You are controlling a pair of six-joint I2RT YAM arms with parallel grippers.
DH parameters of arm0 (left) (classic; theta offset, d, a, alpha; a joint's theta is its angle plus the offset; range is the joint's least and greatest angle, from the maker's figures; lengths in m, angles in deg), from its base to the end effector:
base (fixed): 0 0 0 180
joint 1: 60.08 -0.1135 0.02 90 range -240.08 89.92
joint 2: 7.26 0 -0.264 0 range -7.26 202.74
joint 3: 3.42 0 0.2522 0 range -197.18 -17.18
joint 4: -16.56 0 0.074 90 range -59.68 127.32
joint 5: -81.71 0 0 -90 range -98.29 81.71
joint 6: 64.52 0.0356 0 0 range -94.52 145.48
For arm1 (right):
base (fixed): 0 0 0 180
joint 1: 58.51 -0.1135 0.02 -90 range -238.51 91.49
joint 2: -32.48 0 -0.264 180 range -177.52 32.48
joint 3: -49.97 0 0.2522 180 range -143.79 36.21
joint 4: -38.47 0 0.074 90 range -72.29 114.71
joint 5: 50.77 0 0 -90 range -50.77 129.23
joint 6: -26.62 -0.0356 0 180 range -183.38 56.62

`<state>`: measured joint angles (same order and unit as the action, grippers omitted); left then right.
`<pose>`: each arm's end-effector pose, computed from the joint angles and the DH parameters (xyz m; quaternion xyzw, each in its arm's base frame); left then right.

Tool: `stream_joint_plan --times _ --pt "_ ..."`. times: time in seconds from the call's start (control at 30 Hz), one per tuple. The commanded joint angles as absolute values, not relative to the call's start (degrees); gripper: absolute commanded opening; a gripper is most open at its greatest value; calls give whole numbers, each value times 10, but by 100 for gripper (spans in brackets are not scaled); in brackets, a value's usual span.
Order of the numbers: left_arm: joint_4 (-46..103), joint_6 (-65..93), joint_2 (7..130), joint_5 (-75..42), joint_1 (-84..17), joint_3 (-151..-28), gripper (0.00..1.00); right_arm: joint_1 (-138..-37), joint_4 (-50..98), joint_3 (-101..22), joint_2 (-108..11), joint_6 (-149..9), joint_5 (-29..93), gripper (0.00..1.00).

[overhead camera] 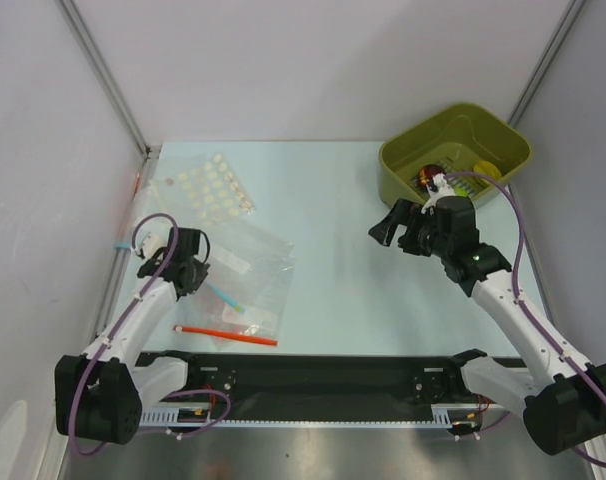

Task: Place the food in the zip-top bag and seal the zipper
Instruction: Pick up the zipper food storage bag at the center of the board.

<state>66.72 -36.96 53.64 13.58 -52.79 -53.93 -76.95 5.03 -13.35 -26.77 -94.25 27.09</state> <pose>0.1924 -0.0112 0.2055 -0.4823 0.8194 0.0079 0.3096 0.2172 0.0803 0.3049 0.0399 0.8592 0.2923 0.4181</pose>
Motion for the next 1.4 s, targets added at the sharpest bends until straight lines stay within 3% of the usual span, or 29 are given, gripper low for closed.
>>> stream_joint_plan --times 0.0,0.3,0.57,1.13,1.37 --pt "691 -324 537 133 -532 -594 0 -787 84 -149 -269 -915 238 99" --pt "719 -282 542 8 -495 -667 0 -874 118 -198 -358 -877 132 84" --pt "758 -294 604 9 -371 -746 0 -973 135 -262 -429 -846 104 72" --pt "695 -457 622 24 -276 -799 0 -1051 150 -299 -470 -901 217 54" --pt "737 -483 656 30 -269 -840 0 -1075 164 -315 -498 -886 233 52"
